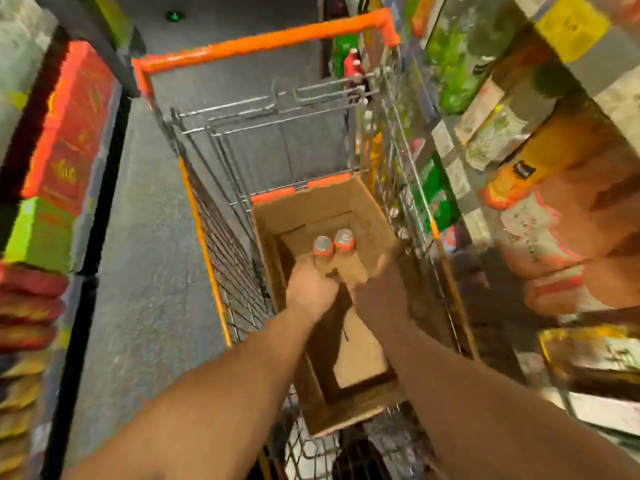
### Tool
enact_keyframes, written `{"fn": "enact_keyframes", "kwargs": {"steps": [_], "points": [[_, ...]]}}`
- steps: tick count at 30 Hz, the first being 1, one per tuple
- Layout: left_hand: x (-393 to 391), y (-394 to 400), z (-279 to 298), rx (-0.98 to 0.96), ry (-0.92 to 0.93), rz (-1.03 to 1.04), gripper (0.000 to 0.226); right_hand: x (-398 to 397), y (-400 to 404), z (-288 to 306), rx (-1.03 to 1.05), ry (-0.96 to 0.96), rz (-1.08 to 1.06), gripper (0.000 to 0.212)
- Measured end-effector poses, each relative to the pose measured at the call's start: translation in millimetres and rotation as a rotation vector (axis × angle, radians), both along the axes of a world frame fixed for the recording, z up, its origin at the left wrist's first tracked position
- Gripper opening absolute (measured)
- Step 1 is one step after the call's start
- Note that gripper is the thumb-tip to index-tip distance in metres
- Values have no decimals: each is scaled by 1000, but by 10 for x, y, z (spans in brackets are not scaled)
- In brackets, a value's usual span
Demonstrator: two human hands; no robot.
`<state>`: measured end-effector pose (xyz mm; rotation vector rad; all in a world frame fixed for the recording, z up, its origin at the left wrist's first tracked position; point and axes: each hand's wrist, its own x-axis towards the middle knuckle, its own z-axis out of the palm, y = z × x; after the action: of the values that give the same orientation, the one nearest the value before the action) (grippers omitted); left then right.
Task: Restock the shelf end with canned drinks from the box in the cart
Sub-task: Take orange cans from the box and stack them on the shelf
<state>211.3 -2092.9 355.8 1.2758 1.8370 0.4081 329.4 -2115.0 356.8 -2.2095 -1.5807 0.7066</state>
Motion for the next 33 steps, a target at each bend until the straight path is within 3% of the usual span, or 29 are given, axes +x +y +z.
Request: {"fn": "enact_keyframes", "kwargs": {"steps": [2, 4, 6, 10, 15, 20, 29, 33], "points": [[46, 294, -425, -62, 46, 45, 26, 39, 334, -438, -112, 80, -66, 61], [50, 460, -691, -84, 62, 47, 19, 72, 529, -733, -186, 154, -84, 55], [78, 673, -1136, -132, 86, 84, 27, 91, 751, -1231, -260, 200, -87, 51], [76, 1166, -1954, -223, 192, 120, 37, 36, 1140, -2127, -309, 136, -181, 84], [147, 1528, -2593, -215, 277, 40, 54, -155, 1559, -2849, -285, 130, -243, 76], [157, 1521, -2820, -101, 231, 128, 46, -274, 1666, -3174, -297, -82, -211, 77], [66, 1483, -2919, -16, 304, 78, 39, -197, 1642, -3185, -152, 33, -300, 77], [51, 1481, -2938, -10, 303, 74, 43, -158, 1639, -3202, -89, -32, -239, 70]]}}
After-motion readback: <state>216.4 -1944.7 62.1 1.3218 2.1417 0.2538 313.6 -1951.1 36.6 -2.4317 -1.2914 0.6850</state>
